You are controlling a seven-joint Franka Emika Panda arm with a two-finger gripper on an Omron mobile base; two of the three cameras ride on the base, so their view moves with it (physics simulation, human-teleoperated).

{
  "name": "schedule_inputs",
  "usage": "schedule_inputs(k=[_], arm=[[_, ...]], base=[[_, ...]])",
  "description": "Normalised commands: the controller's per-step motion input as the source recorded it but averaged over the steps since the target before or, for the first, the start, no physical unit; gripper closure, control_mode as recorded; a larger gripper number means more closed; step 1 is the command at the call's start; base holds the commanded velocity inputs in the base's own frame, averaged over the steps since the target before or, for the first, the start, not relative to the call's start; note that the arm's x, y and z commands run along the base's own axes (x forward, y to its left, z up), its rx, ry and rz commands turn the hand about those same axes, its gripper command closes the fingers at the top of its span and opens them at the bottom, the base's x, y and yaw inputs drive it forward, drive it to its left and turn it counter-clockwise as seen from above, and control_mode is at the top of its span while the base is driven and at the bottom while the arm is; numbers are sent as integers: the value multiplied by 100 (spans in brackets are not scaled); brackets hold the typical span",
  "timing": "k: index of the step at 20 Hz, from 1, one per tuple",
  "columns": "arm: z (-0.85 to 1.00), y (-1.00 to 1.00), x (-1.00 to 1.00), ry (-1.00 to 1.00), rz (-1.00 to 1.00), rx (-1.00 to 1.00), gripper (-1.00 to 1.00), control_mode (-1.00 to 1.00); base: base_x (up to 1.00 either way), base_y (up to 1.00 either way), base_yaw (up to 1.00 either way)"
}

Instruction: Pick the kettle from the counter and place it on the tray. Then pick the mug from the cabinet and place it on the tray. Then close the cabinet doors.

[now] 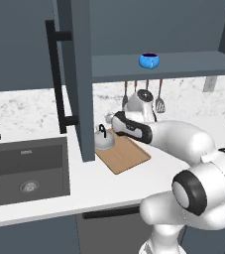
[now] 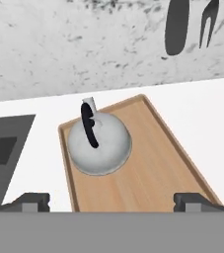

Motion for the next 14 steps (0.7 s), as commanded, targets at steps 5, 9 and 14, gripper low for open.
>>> schedule_inputs(k=[5,9,14], arm=[[71,-26,-33,0,0,0,-100,-100],[61,-28,-45,-2,0,0,-100,-100],[47,-31,-59,-24,0,-7,-100,-100]], base=[[0,0,0],[0,0,0],[0,0,0]])
